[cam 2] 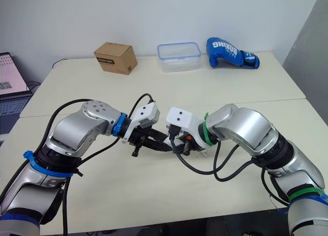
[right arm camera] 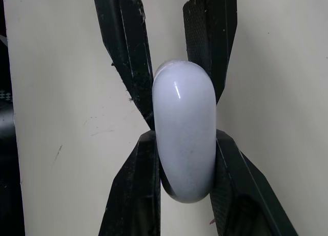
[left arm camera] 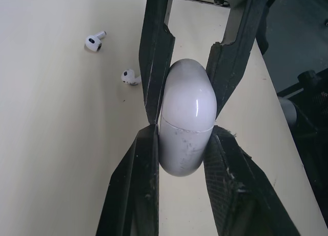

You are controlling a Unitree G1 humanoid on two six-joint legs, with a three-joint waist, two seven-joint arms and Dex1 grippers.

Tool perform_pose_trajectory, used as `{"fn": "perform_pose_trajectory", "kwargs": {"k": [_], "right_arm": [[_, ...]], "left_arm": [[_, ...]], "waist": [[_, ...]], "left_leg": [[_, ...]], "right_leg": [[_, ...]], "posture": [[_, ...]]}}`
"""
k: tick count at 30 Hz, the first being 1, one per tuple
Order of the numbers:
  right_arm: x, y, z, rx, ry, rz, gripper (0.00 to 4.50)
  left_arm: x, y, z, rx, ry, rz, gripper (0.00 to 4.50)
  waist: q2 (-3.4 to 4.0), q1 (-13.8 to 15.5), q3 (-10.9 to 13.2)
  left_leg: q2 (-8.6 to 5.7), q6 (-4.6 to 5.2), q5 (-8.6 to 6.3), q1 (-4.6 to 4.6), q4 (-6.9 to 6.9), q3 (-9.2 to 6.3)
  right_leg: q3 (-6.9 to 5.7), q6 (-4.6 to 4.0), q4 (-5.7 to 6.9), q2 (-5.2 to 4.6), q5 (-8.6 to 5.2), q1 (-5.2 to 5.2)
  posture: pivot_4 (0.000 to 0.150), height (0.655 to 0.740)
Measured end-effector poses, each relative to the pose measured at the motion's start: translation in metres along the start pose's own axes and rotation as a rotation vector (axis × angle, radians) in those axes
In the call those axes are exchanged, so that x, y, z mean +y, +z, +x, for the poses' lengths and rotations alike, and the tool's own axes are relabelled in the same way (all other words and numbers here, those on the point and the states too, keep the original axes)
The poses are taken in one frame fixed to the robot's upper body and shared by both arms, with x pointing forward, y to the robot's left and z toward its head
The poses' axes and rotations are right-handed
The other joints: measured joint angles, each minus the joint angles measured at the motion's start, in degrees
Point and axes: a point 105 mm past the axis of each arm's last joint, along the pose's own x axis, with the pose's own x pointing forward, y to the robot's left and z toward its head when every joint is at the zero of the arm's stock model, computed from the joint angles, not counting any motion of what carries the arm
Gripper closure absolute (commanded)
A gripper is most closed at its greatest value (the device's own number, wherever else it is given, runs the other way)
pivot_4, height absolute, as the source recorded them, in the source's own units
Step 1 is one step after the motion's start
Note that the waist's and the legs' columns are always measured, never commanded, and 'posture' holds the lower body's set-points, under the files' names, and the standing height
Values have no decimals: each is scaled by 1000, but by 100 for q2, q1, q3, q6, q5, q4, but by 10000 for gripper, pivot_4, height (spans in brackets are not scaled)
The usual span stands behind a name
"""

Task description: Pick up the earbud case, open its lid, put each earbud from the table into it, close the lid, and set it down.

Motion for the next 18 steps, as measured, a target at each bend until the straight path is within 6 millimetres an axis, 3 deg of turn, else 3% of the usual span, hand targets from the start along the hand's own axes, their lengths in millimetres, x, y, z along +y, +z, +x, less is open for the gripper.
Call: {"fn": "perform_pose_trajectory", "kwargs": {"k": [3,8,12,18], "right_arm": [[4,5,1,-20,20,-21,16094],[-1,4,-7,-45,1,-61,16094],[-7,-13,-18,-92,-18,-40,16094],[-1,-17,-36,-297,8,28,16094]], "left_arm": [[-2,2,3,-9,-4,10,36598],[-3,-2,2,-53,23,13,36598],[0,-8,-4,-119,79,18,36598],[-4,-7,-9,-354,122,33,36598]], "waist": [[0,0,0],[0,2,0],[-1,17,0],[-2,33,-1]], "left_leg": [[0,0,0,0,0,0],[-1,0,0,0,1,0],[-1,0,0,-1,3,6],[0,0,0,0,4,7]], "right_leg": [[1,0,0,0,0,-1],[1,0,0,-1,0,-1],[3,0,-1,-3,0,0],[5,-2,-2,-4,2,2]], "posture": [[1500,7307],[1500,7307],[1500,7307],[1500,7307]]}}
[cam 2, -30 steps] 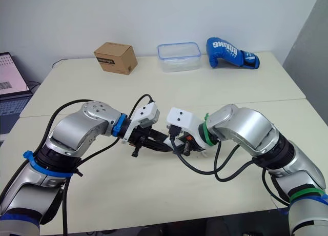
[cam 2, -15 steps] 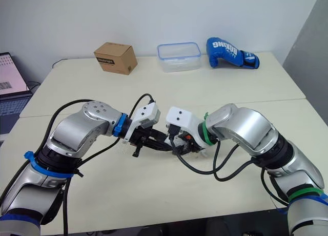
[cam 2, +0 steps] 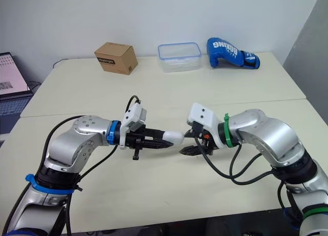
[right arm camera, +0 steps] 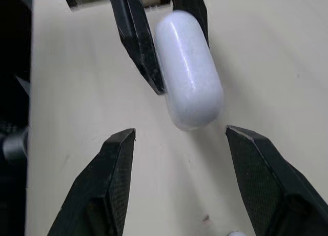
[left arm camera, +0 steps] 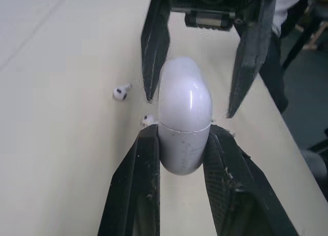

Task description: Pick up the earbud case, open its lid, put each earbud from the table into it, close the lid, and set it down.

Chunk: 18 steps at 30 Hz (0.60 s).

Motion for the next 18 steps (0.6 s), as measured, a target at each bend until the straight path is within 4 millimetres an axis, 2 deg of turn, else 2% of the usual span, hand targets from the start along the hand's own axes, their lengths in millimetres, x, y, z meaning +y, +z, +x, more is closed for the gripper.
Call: {"fn": "perform_pose_trajectory", "kwargs": {"k": [8,18], "right_arm": [[-3,5,-8,-151,-49,51,16094],[-6,11,4,-244,-109,35,16094]], "left_arm": [[-8,-23,-5,-127,48,-38,36598],[-2,-23,-8,-200,70,-23,36598]], "waist": [[0,4,-1],[1,-2,-1]], "left_leg": [[-1,0,0,2,-1,5],[-2,0,0,3,-1,6]], "right_leg": [[5,-1,1,-1,1,0],[6,-1,1,-1,1,0]], "posture": [[1500,7307],[1500,7307]]}}
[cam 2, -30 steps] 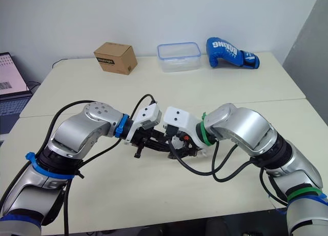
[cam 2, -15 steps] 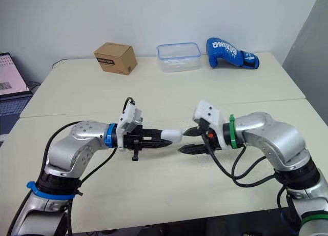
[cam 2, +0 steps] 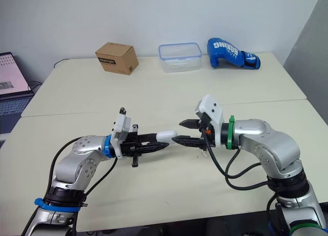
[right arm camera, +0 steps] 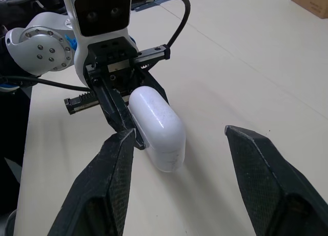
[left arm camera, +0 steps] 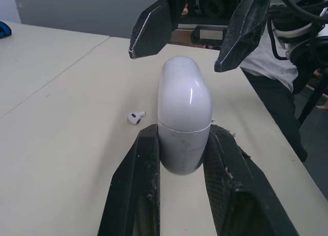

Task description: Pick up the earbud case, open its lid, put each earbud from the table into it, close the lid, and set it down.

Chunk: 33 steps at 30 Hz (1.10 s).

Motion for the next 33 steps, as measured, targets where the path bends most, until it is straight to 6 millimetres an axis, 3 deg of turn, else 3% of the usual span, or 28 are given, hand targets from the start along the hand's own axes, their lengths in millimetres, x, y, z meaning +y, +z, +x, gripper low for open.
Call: {"fn": "perform_pose_trajectory", "kwargs": {"k": [15,33], "right_arm": [[0,-10,11,33,-5,40,16094],[-1,3,16,10,17,27,16094]], "left_arm": [[0,7,2,-29,-20,-16,36598],[-2,6,1,-16,-18,-23,36598]], "waist": [[0,-9,0],[0,-9,0]], "left_leg": [[0,0,0,1,0,-1],[1,0,0,1,-1,-2]], "right_leg": [[0,0,1,1,0,0],[-1,0,0,1,0,0]], "posture": [[1500,7307],[1500,7307]]}}
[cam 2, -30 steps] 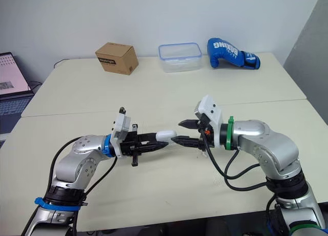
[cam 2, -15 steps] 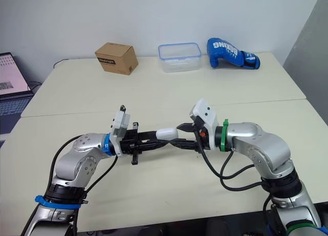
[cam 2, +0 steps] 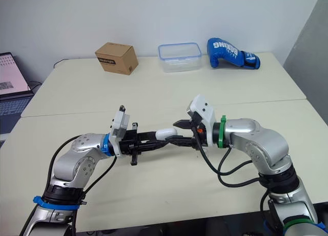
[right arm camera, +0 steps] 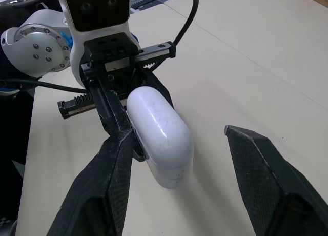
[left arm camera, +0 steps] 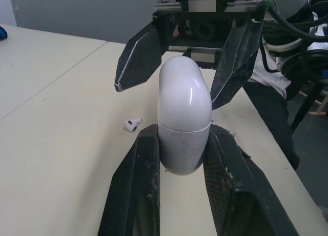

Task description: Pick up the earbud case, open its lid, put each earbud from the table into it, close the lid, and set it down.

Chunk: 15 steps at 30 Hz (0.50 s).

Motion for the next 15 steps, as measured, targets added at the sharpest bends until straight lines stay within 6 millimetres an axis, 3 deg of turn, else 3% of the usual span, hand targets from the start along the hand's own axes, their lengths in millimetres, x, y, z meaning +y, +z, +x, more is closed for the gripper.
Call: {"fn": "perform_pose_trajectory", "kwargs": {"k": [15], "right_arm": [[-9,6,-1,-5,-23,-4,16094]], "left_arm": [[-6,-4,1,7,-15,-10,36598]], "waist": [[0,1,0]], "left_leg": [[0,0,0,0,0,0]], "right_leg": [[1,0,0,0,0,0]], "posture": [[1500,7307]]}}
